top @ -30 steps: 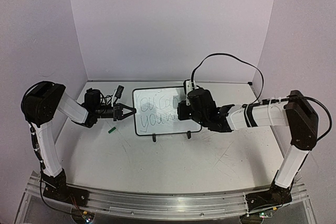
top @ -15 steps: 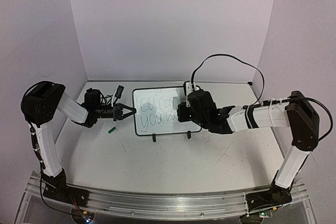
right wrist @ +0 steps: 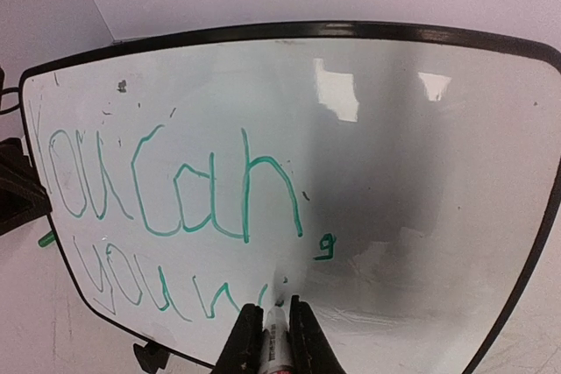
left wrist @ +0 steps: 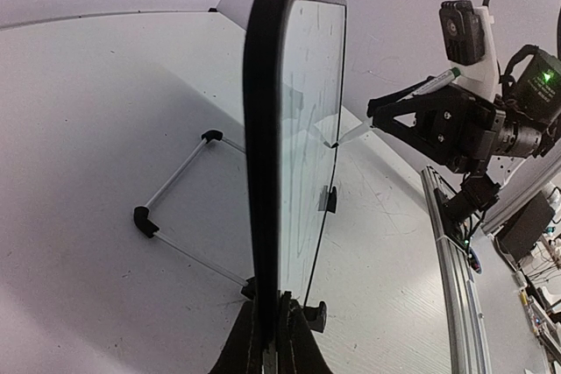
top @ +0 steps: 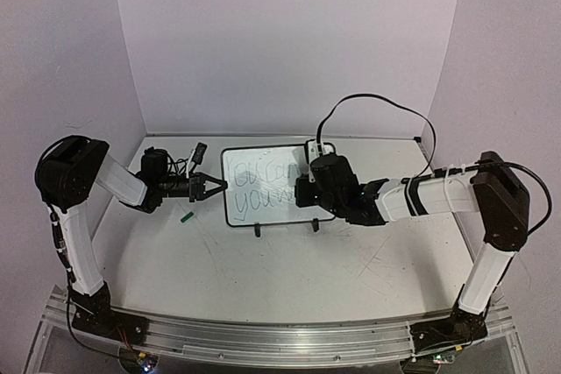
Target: Write a sentence on the whiteboard
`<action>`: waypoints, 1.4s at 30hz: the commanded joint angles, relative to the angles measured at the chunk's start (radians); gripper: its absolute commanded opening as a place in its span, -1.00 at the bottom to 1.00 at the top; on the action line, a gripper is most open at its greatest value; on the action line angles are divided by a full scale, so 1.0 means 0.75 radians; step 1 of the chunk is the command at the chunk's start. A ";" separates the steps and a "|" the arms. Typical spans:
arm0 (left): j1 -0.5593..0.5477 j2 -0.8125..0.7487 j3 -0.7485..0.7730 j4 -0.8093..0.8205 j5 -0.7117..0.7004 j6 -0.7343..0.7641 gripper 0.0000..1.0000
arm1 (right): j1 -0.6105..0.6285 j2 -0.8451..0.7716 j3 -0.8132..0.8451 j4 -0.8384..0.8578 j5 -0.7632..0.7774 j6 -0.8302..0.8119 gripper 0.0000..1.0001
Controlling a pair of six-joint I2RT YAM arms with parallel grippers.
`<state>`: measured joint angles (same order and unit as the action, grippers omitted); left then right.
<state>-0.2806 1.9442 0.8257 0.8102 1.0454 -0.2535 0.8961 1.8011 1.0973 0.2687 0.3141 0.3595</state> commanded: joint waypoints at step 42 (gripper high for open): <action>-0.006 -0.012 0.038 -0.073 -0.096 0.058 -1.00 | -0.001 -0.144 -0.062 -0.017 0.027 0.049 -1.00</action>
<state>-0.2810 1.9442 0.8298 0.8023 1.0459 -0.2519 0.9082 1.7316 1.0447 0.2454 0.3043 0.4172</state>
